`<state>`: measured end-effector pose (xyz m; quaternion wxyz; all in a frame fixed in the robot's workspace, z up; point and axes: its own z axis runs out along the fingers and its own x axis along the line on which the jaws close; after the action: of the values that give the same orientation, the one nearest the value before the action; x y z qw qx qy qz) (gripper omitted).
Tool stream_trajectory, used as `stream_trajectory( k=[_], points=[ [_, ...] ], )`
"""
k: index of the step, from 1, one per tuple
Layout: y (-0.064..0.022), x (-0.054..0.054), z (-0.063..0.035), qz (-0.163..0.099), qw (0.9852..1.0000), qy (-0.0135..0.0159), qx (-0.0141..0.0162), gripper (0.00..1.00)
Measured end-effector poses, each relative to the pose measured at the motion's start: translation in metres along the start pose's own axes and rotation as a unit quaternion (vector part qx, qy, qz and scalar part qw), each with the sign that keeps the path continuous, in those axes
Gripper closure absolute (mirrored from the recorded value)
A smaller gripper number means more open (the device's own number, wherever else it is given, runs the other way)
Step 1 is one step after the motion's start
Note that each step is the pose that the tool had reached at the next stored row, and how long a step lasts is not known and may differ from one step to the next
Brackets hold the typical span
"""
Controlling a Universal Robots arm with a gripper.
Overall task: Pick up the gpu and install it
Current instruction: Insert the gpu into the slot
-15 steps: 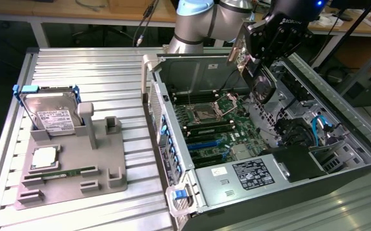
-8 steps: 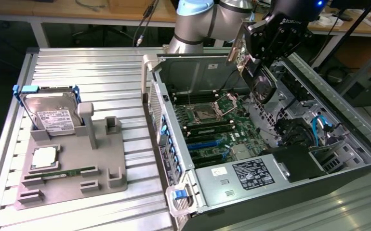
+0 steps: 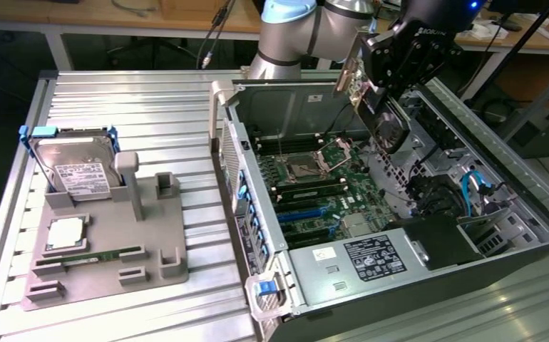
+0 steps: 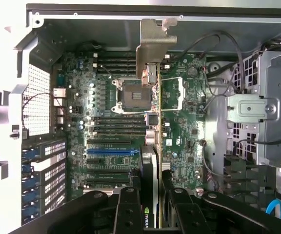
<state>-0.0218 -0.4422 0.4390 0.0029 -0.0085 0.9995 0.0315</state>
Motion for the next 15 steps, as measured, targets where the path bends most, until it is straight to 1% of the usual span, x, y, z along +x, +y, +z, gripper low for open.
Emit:
stream_trajectory(
  k=[8, 15],
  points=[
    [0.0000, 0.0000, 0.0000, -0.009, 1.0000, 0.0005, -0.0001, 0.73],
    [0.0000, 0.0000, 0.0000, -0.039, 0.9992, 0.0025, -0.0002, 0.73]
  ],
)
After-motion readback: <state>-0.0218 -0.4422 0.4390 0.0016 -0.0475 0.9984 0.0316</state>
